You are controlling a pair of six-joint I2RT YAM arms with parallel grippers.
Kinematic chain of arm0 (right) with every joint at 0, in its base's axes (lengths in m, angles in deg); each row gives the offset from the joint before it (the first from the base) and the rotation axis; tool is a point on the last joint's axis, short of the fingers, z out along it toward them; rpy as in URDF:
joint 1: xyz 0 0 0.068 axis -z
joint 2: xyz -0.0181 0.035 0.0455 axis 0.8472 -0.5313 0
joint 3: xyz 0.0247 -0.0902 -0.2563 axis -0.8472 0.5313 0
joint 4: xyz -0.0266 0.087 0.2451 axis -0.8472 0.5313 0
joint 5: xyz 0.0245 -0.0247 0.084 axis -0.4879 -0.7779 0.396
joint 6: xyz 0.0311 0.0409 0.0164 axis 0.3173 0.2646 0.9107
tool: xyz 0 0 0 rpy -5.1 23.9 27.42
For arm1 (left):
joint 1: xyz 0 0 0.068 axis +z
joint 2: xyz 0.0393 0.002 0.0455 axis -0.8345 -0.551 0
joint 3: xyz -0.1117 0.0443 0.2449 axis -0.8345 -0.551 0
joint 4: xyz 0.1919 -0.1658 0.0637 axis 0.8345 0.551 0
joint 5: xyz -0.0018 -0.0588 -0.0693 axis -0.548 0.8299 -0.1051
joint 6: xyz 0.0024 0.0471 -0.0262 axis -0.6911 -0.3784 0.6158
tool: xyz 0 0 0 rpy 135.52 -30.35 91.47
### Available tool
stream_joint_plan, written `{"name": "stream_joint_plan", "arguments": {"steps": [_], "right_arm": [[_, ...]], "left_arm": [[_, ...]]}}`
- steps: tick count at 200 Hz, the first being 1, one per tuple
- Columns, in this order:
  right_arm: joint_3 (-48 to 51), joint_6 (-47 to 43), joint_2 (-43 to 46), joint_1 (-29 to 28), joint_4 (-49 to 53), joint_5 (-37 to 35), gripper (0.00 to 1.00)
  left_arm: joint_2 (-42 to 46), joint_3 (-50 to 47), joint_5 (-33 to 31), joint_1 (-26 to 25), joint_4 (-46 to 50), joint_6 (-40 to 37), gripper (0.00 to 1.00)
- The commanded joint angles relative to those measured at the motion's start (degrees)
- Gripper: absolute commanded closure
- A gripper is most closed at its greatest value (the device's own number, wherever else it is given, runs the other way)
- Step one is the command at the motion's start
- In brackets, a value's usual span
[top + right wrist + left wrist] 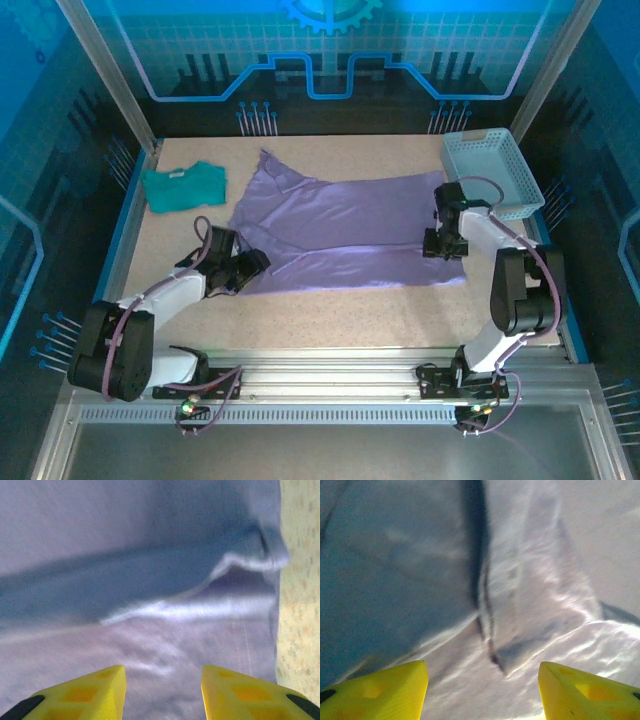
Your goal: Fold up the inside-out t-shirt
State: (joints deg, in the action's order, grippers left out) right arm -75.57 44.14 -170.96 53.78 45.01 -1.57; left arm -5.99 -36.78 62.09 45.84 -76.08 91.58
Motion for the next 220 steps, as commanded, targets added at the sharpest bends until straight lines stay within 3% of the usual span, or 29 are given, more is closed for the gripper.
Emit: {"name": "stream_joint_plan", "arguments": {"steps": [1,65,101,121,138,173,195,220], "right_arm": [[-3.92,-0.28,-4.98,-0.67,-3.43,2.92,0.56],[-15.92,0.0,-15.41,1.9,-2.95,2.61,0.58],[-14.7,-0.6,-9.9,1.47,-4.34,1.87,0.55],[-9.05,-4.67,-2.63,-6.22,-9.76,6.31,0.52],[-5.1,-8.33,0.83,-18.84,-15.84,8.88,0.47],[-9.13,-16.36,-5.03,-39.39,-22.02,7.21,0.41],[-15.37,-21.05,-13.06,-46.1,-23.06,8.2,0.39],[-21.23,-23.85,-21.02,-49.44,-23.78,10.08,0.37]], "left_arm": [[-1.09,2.77,-1.41,0.75,0.82,-1.88,0.39],[-1.65,2.46,-1.96,3.18,-1.05,-3.66,0.39],[-2.97,1.83,-1.25,6.8,-3.11,-3.73,0.38],[-3.52,1.62,0.05,8.73,-3.26,-3.76,0.39],[-3.61,1.14,0.43,9.22,-3.42,-3.65,0.39],[-4.22,-0.42,1.25,9.31,-4.64,-2.94,0.39],[-5.18,-1.73,1.5,9.74,-5.56,-2.83,0.4],[-5.37,-3.69,1.47,10.52,-7.14,-2.2,0.41]]}}
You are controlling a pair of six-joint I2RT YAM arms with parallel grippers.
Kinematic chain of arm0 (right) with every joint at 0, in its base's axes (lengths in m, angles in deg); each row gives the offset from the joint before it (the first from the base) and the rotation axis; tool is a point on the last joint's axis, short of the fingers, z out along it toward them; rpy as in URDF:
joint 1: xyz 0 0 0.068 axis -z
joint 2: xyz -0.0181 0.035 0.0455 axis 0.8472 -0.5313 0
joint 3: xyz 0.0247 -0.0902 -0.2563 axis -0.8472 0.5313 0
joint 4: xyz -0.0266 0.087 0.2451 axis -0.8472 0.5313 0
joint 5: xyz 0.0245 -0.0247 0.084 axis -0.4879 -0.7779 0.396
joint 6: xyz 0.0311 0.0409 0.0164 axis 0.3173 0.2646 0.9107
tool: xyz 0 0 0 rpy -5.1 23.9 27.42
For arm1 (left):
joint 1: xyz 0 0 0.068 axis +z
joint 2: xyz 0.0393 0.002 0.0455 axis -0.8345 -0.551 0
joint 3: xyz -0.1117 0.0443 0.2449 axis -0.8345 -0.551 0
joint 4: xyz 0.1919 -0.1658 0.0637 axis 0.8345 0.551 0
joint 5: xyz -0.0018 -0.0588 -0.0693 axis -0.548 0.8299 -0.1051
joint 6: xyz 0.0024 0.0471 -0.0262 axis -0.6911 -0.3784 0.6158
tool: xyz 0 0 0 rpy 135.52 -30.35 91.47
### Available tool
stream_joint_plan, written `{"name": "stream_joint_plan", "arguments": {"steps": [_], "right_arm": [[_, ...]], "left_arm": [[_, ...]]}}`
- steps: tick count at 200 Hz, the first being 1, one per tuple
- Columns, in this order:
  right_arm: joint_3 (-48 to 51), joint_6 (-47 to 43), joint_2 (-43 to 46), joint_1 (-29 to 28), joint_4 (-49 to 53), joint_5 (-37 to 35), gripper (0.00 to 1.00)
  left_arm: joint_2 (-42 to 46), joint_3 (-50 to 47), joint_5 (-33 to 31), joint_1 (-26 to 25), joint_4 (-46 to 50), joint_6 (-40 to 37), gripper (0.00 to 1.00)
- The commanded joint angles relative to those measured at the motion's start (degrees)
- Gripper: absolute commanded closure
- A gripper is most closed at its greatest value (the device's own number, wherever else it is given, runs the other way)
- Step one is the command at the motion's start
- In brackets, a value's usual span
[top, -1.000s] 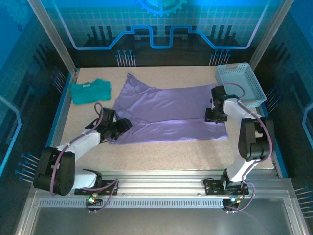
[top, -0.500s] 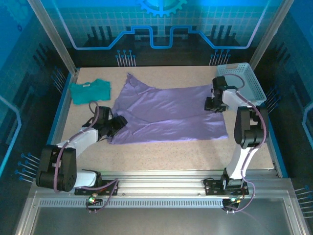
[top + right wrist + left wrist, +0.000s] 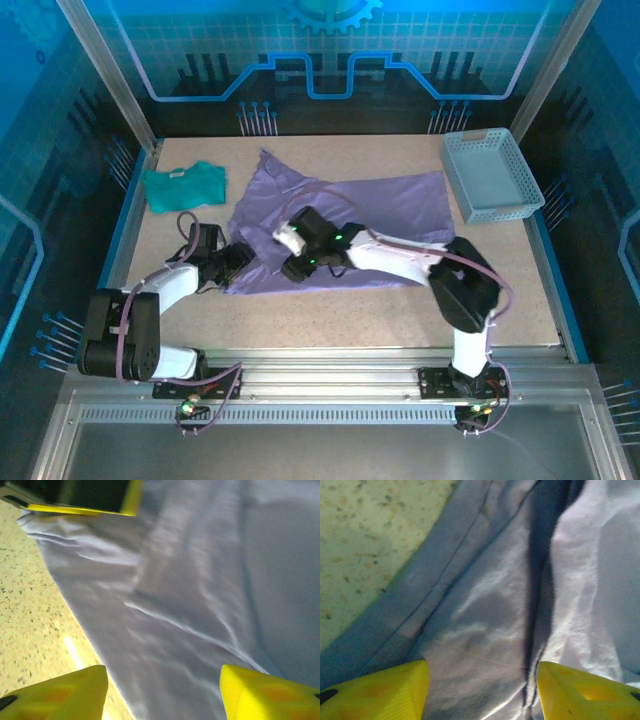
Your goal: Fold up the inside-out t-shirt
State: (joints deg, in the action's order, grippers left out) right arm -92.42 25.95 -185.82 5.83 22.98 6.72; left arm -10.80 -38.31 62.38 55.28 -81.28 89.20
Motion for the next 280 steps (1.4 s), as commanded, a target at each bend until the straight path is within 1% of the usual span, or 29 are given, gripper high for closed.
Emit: {"name": "stream_joint_plan", "arguments": {"steps": [1,34,54,63,86,97,123,144,158,183,204,221,239,255,270,280], "right_arm": [[-4.59,-5.73,-6.46,-1.56,-1.8,1.88,0.36],[-10.61,-7.47,-14.35,-2.29,-1.23,1.65,0.36],[-13.6,-7.99,-17.27,-2.32,-0.1,0.92,0.39],[-14.25,-8.08,-17.77,-2.24,0.0,0.65,0.44],[-14.82,-7.84,-17.72,-1.74,0.09,0.29,0.65],[-14.63,-7.49,-17.2,-1.31,-0.01,0.52,0.73],[-14.74,-6.18,-16.61,0.04,0.35,2.99,0.82],[-14.56,-5.9,-16.63,0.48,0.41,2.13,0.94],[-14.17,-5.12,-16.06,1.18,0.06,2.03,1.0],[-13.11,-0.78,-13.54,3.04,-1.71,3.85,1.0],[-13.55,4.93,-12.13,6.07,-2.1,5.35,1.0],[-16.14,10.99,-13.75,9.82,0.19,6.38,1.0],[-19.79,18.0,-17.45,13.82,3.6,6.95,1.0],[-23.28,22.23,-21.09,16.7,6.3,7.93,0.93],[-24.4,23.21,-22.48,18.17,7.41,7.35,0.87],[-23.81,23.08,-21.75,18.83,7.29,6.47,0.77]], "left_arm": [[-0.56,-2.21,1.17,1.13,-1.96,0.14,0.41],[-1.09,-3.99,1.99,2.24,-3.01,-0.09,0.41],[-1.0,-4.46,2.28,2.51,-3.21,-0.2,0.41],[-0.83,-4.63,2.32,2.64,-3.13,-0.34,0.41],[-0.57,-4.99,2.29,2.86,-3.06,-0.52,0.41],[-0.6,-5.16,2.22,2.95,-3.17,-0.6,0.41],[-1.07,-5.34,2.34,2.95,-3.55,-0.56,0.41],[-1.26,-5.43,2.47,2.95,-3.74,-0.52,0.41],[-1.13,-5.35,2.5,2.95,-3.73,-0.53,0.41],[-1.18,-5.42,2.32,2.95,-3.61,-0.65,0.41],[-1.0,-5.51,2.48,2.95,-3.56,-0.52,0.41],[-0.57,-5.43,2.75,2.95,-3.54,-0.64,0.4],[0.03,-5.12,2.84,2.95,-3.15,-0.86,0.4],[0.62,-4.9,2.64,2.95,-2.61,-1.04,0.4],[1.35,-4.82,2.46,2.95,-2.2,-1.11,0.4],[1.86,-4.65,2.3,2.95,-1.63,-1.33,0.4]]}}
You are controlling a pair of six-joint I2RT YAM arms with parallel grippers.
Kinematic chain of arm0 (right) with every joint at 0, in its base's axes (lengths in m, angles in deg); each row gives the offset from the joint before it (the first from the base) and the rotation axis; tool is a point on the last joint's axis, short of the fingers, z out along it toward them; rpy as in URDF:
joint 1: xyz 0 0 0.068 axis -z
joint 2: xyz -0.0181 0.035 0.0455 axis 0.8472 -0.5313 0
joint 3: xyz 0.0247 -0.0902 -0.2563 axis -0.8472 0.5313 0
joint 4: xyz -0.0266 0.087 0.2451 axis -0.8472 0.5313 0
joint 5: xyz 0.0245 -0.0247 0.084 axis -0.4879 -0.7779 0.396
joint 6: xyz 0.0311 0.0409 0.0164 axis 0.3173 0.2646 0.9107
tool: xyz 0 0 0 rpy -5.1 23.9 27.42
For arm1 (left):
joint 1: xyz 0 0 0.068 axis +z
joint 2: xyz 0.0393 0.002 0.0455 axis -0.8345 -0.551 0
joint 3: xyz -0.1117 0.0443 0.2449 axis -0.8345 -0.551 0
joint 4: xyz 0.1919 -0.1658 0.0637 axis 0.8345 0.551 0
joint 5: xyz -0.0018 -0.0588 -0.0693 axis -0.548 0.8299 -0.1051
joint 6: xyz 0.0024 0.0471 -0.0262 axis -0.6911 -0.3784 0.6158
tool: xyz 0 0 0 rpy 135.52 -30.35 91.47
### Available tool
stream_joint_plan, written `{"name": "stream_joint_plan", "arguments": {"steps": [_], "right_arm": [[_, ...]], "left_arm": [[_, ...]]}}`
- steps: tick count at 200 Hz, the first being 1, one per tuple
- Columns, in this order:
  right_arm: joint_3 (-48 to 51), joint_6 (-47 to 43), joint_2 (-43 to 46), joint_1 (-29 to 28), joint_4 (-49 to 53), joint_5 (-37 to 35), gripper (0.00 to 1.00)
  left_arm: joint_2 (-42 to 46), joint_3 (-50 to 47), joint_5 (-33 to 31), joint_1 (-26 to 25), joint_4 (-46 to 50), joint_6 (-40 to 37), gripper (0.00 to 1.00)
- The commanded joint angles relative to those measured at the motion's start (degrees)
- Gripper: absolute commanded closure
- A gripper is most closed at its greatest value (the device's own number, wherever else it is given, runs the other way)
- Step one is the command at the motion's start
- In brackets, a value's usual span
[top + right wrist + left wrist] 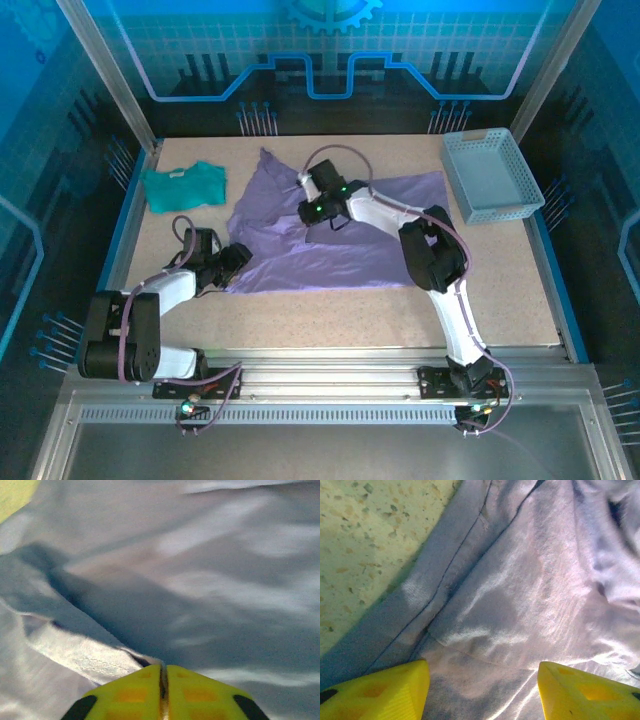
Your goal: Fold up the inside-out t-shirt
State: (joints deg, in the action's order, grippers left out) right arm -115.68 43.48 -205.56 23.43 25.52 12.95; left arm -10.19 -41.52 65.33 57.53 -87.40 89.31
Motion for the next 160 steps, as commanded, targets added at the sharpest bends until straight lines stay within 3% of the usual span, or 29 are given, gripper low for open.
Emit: {"name": "stream_joint_plan", "arguments": {"steps": [1,33,81,118,137,160], "right_arm": [[-0.41,5.53,-1.9,1.29,4.71,0.23,0.76],[3.91,2.66,4.74,3.39,3.84,-1.16,0.59],[24.24,-0.5,23.94,7.41,5.73,-5.2,0.56],[40.58,2.45,36.14,21.27,10.57,-3.17,0.54],[42.41,4.25,35.34,29.74,12.83,0.05,0.54],[41.52,3.75,31.66,31.23,14.84,-4.7,0.55]], "left_arm": [[1.31,-1.39,-0.66,0.7,4.54,-1.47,0.39],[3.75,-1.13,-1.48,0.7,5.7,-1.59,0.39],[9.89,0.4,-2.25,0.17,7.04,-1.82,0.38],[7.8,4.89,-0.58,-7.39,4.07,-4.0,0.37],[1.32,8.9,2.01,-10.1,1.9,-2.97,0.37],[-4.51,10.25,1.89,-9.89,-1.55,-0.25,0.37]]}}
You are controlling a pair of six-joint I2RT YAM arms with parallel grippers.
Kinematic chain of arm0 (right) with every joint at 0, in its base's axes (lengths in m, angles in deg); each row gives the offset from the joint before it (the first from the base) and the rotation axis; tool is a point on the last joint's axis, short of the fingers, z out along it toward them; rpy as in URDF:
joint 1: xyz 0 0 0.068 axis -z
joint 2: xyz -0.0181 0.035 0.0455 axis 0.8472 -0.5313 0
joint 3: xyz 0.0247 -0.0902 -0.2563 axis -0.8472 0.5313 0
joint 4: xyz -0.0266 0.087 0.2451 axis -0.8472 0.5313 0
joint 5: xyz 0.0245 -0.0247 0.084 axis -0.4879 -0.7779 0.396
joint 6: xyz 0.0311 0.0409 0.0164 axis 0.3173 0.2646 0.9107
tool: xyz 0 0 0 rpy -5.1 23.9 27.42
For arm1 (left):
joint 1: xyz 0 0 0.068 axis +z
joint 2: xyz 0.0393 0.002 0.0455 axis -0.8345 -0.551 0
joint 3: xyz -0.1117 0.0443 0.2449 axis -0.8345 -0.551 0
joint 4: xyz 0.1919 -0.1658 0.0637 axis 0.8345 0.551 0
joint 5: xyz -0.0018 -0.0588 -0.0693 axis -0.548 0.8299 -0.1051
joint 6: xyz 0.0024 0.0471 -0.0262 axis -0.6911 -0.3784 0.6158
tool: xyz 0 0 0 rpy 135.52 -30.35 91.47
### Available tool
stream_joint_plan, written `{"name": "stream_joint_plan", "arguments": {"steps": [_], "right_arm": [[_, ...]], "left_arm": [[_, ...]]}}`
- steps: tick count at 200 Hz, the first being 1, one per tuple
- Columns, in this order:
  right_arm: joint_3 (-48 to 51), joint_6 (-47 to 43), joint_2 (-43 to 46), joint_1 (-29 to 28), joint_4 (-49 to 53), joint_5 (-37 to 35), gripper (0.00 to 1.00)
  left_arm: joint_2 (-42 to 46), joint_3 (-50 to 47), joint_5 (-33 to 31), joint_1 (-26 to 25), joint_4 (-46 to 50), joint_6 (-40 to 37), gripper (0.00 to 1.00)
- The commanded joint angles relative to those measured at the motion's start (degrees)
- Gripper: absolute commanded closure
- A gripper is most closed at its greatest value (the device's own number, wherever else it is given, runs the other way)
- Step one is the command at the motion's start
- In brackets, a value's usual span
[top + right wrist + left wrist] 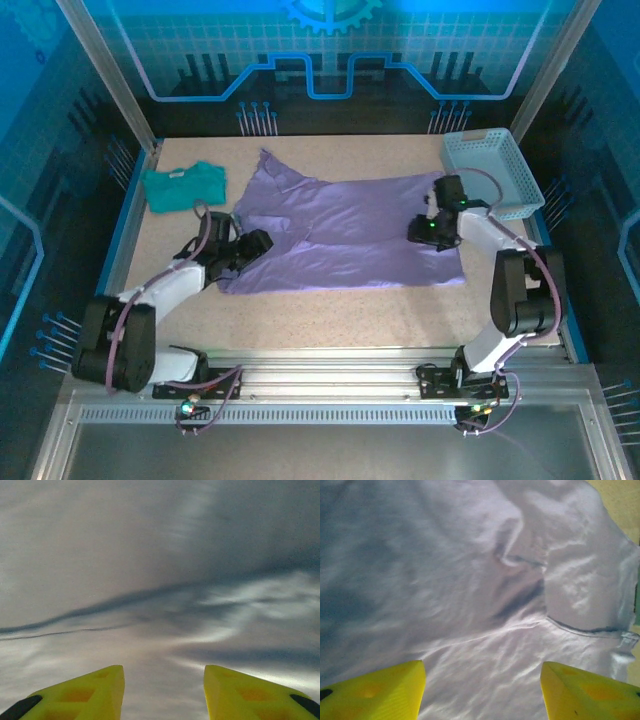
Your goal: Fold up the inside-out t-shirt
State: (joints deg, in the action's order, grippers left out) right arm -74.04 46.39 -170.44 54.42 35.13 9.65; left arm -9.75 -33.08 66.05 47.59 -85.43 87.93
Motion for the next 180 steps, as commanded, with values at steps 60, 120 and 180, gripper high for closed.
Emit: {"name": "stream_joint_plan", "arguments": {"steps": [60,120,180], "right_arm": [[7.71,2.29,-3.82,5.27,8.37,5.69,0.56],[11.67,9.55,14.24,-1.73,3.48,-0.54,0.53],[-16.1,4.02,-8.31,0.76,2.57,-13.42,0.37]], "left_arm": [[-4.53,-6.59,0.64,1.45,1.1,1.92,0.38],[12.65,-7.73,-6.26,1.66,8.48,-0.24,0.36],[3.97,5.89,-4.41,2.38,3.28,-0.4,0.35]]}}
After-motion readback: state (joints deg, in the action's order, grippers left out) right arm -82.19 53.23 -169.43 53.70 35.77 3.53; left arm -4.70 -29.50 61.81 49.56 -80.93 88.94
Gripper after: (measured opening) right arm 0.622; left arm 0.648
